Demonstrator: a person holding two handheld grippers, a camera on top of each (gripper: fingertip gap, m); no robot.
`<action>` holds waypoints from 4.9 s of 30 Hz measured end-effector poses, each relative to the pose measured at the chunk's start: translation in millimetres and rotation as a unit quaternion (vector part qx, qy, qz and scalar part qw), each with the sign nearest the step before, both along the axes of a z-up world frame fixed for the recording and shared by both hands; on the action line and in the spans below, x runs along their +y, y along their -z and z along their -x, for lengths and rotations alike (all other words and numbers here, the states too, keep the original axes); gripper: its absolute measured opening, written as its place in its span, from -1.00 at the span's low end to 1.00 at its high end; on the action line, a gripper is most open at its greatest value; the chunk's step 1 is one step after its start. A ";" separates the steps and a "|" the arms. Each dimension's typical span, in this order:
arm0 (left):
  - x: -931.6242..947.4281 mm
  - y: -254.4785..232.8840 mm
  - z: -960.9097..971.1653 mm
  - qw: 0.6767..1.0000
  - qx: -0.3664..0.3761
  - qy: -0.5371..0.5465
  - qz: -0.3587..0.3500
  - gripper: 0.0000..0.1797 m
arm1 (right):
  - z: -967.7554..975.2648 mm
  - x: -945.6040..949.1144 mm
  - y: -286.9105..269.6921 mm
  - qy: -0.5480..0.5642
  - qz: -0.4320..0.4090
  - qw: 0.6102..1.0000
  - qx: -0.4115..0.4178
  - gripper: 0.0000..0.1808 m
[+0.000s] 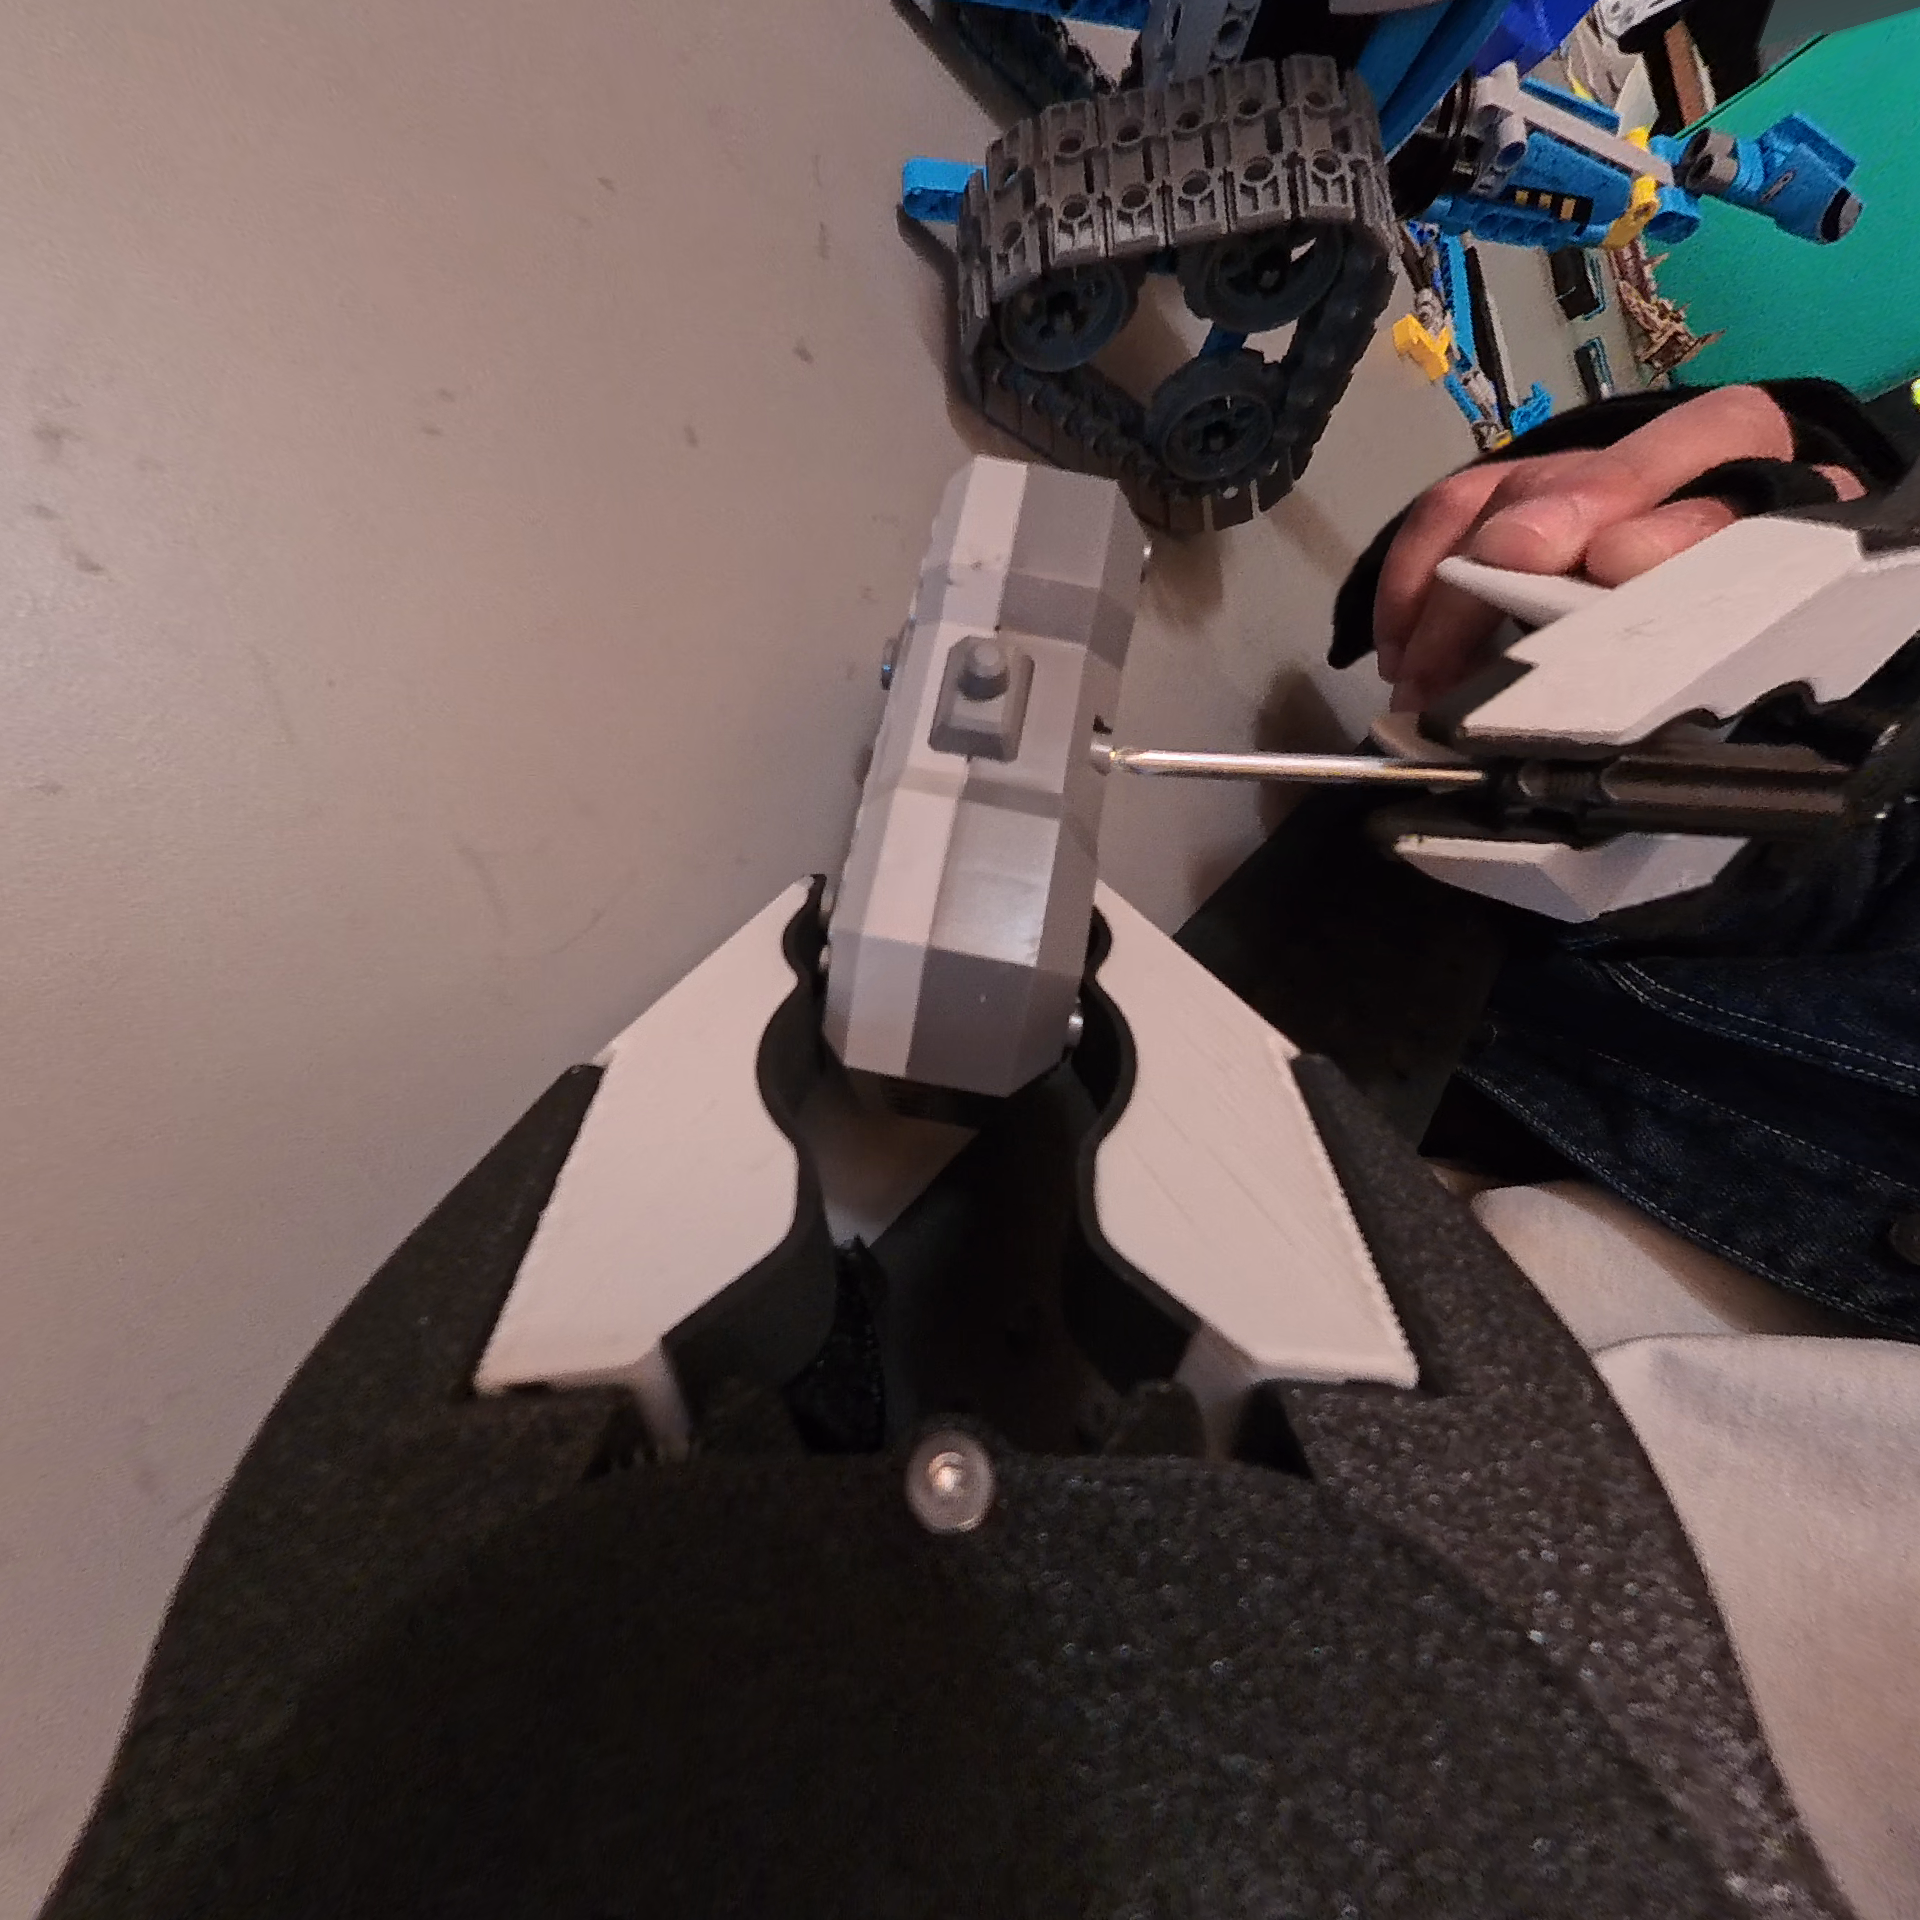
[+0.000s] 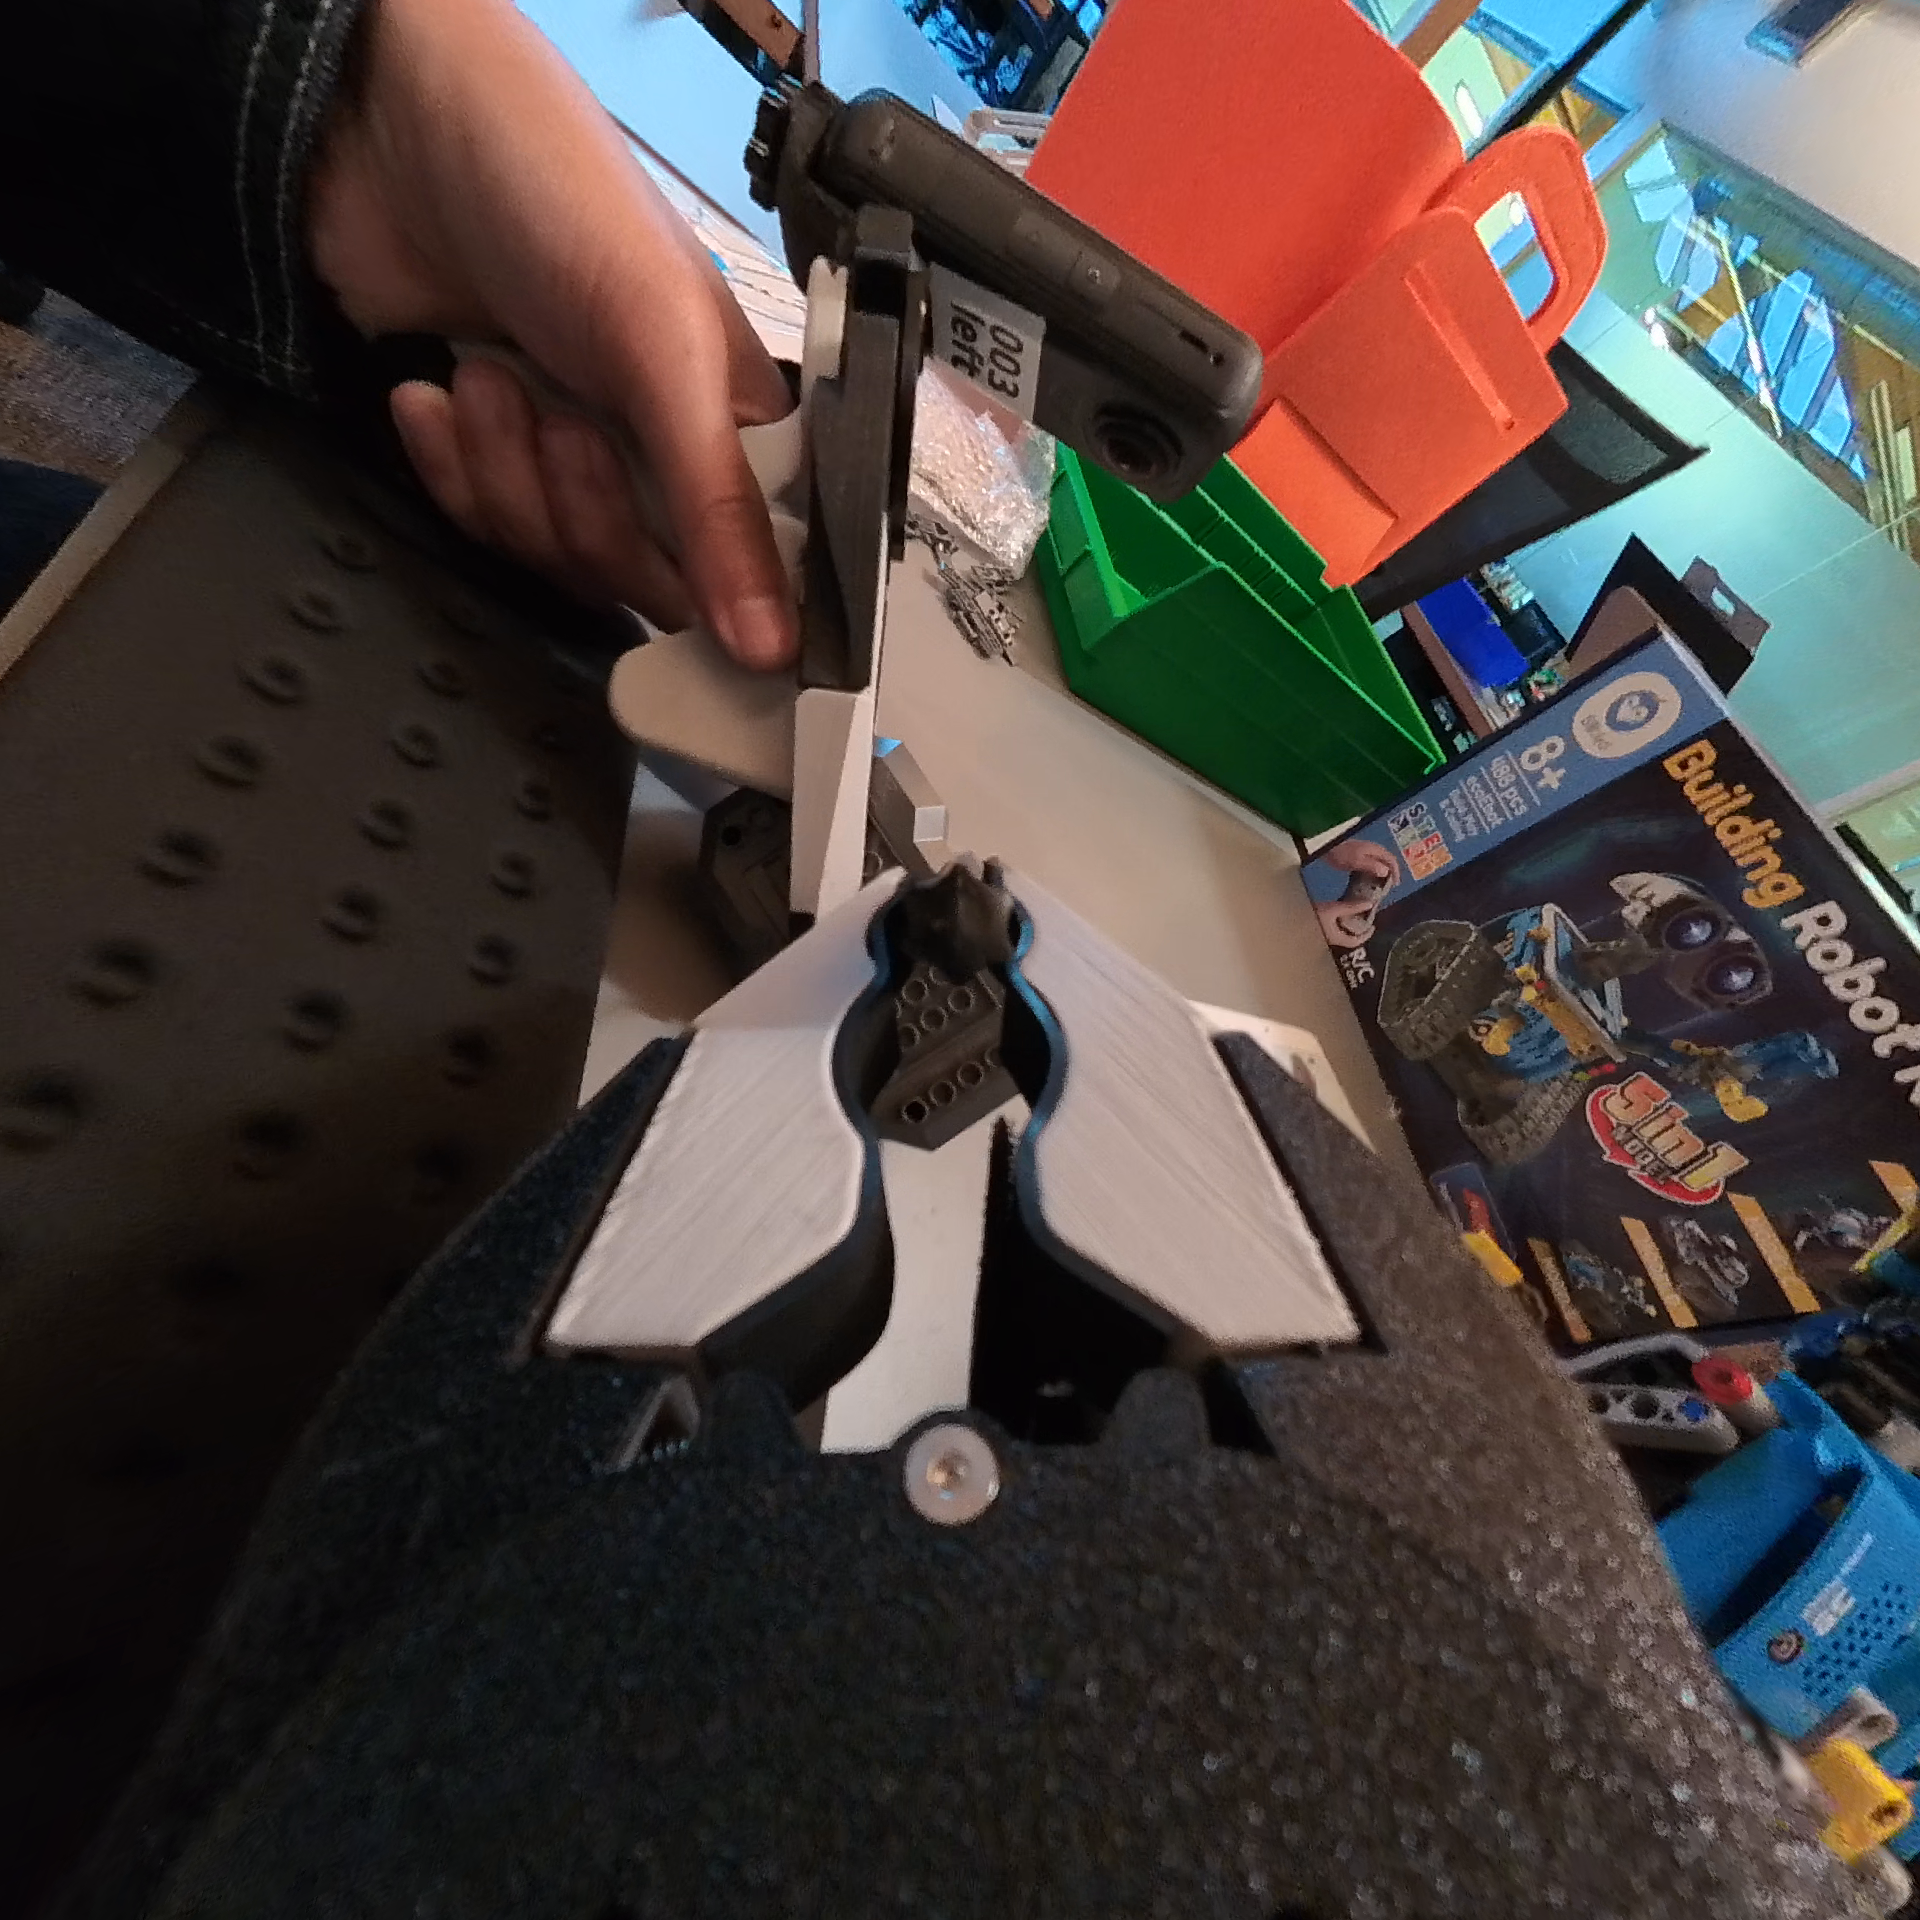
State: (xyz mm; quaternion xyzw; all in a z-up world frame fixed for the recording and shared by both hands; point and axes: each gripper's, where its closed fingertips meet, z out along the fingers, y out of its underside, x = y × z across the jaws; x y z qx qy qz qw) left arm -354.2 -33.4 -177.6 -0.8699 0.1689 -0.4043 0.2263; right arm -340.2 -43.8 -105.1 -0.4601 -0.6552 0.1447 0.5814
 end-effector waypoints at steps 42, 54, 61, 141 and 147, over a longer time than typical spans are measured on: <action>1.3 -1.6 33.2 0.965 0.208 0.029 -0.157 -0.30 | 2.0 -34.1 66.0 0.130 0.707 0.695 -0.009 -0.87; -32.3 -40.2 -20.0 0.983 -0.113 -0.146 0.002 -0.73 | 0.8 -33.6 65.3 0.121 0.709 0.695 -0.003 -0.87; -20.3 -21.7 -32.0 0.975 -0.109 -0.180 0.066 -0.74 | 1.7 -32.7 67.0 0.120 0.693 0.711 -0.010 -0.87; -14.4 -33.6 -45.5 0.928 -0.272 -0.215 0.137 -0.97 | -33.3 -21.9 53.8 0.257 0.387 0.885 -0.005 -0.86; -13.6 -34.1 -45.0 0.928 -0.271 -0.217 0.133 -0.96 | -32.5 -20.6 53.4 0.259 0.391 0.883 -0.001 -0.86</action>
